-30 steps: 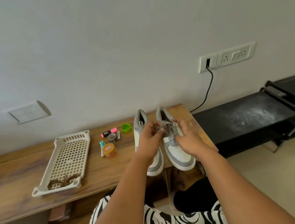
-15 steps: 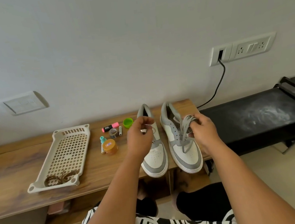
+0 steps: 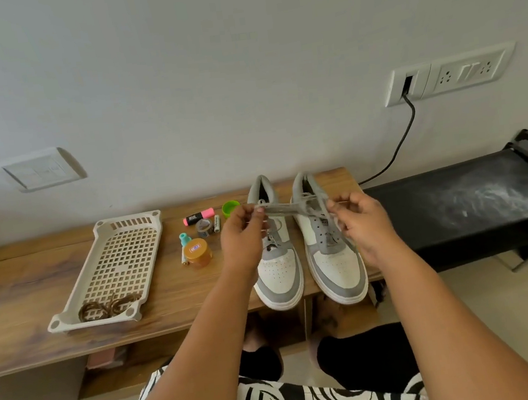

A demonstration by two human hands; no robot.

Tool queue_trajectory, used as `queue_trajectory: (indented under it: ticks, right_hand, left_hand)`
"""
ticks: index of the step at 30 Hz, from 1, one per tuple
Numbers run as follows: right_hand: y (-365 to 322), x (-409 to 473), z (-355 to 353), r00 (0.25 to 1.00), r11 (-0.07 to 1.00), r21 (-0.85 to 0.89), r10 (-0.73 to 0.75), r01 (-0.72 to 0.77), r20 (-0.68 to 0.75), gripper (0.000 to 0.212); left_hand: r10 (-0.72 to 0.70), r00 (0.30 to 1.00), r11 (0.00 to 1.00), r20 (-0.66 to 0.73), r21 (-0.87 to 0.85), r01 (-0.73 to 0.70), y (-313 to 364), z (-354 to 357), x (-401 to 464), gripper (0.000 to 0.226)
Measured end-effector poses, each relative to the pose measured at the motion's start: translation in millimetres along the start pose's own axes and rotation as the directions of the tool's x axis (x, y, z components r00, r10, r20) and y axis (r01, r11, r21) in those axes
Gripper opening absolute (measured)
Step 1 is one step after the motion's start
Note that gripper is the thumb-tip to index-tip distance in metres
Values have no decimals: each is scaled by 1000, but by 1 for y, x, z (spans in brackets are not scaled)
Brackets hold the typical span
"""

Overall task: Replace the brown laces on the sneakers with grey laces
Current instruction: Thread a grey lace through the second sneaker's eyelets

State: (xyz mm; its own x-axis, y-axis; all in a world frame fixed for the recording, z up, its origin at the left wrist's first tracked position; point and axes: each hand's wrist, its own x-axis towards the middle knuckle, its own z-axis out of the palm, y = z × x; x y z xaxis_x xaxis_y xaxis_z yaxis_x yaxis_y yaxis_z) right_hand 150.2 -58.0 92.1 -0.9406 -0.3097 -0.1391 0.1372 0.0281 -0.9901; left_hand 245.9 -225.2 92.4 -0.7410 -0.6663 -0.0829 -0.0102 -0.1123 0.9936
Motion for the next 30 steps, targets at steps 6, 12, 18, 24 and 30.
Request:
queue_trajectory:
  ticks: [6,12,18,24,30]
  right_hand:
    - [0,3,-18,933,963,-270,-124,31,-338,11]
    - [8,-12,35,916,851,-402,-201,339,348,44]
    - [19,-9,38,924,761,-552,-162,341,347,17]
    - [4,3,5,968,817,-523,-242,244,72,11]
    - [-7,-10,18,926,866,-343,-376,365,36,27]
  left_hand:
    - [-146,976,982,-164,-143,123,11,-23,14,16]
    - [242,911,826,333,423,-374,5,-5,-8,28]
    - [55,933,987,355,-158,2,31,-11,-10,37]
    - [-100,992,953,-70,-293,76,25,-37,11,25]
    - [139,974,802,-177,597,-6,11,-37,15,19]
